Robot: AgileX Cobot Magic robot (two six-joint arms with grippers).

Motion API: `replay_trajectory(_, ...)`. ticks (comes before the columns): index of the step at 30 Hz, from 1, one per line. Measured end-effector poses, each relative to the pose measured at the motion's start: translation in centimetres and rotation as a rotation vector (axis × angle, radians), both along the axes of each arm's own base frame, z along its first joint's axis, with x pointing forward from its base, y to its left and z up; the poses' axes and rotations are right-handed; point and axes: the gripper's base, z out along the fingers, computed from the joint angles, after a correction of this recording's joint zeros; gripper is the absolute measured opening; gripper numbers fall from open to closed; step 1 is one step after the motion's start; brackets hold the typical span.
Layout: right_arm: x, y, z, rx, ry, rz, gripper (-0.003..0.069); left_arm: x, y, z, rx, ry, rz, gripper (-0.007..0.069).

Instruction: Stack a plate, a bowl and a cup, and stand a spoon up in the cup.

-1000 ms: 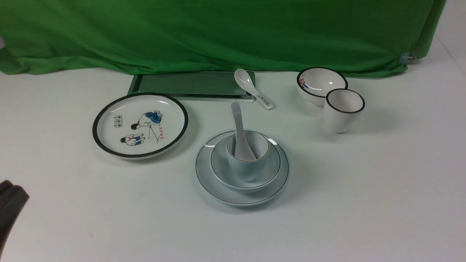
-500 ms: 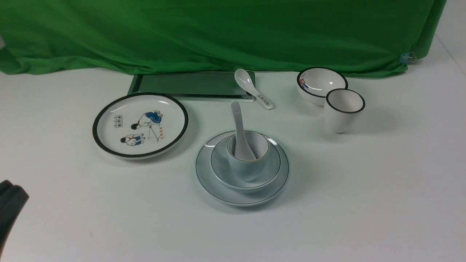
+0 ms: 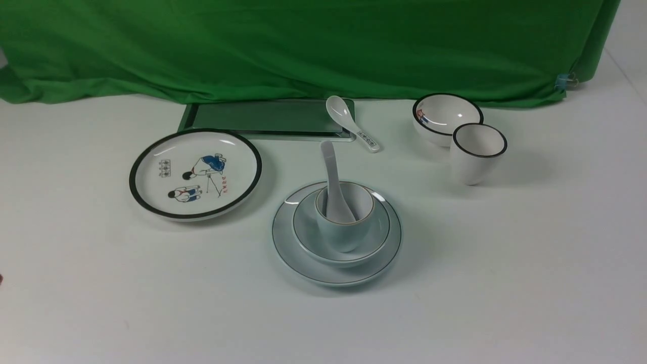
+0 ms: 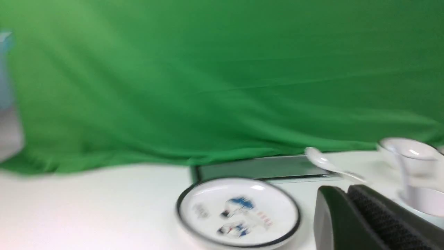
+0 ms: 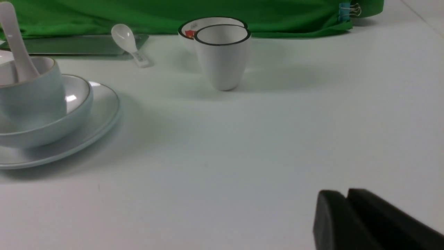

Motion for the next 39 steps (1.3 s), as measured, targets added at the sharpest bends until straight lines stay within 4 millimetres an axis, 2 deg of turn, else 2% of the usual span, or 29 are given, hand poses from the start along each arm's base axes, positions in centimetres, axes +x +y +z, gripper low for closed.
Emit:
replay_trajectory(5, 0.0, 0.0, 0.0, 0.0, 0.002, 0.0, 0.0101, 0.5, 0.2, -2.6, -0.002, 0.083, 0.048, -0.0008)
replay_trajectory(6, 0.0, 0.0, 0.0, 0.0, 0.001, 0.0, 0.0105, 0.7, 0.2, -3.8, -0.012, 0.135, 0.049, -0.0008)
replay_trajectory(11, 0.0, 0.0, 0.0, 0.0, 0.0, 0.0, 0.0115, 0.6, 0.1, -5.3, 0.0, 0.268, 0.036, -0.0008)
replay_trajectory(19, 0.0, 0.0, 0.0, 0.001, 0.0, 0.0, 0.0132, 0.6, 0.0, -5.2, 0.061, 0.258, 0.027, -0.0008)
replay_trajectory(39, 0.0, 0.0, 0.0, 0.001, -0.001, 0.0, 0.0176, 0.6, 0.0, -5.1, 0.071, 0.242, 0.029, -0.0008)
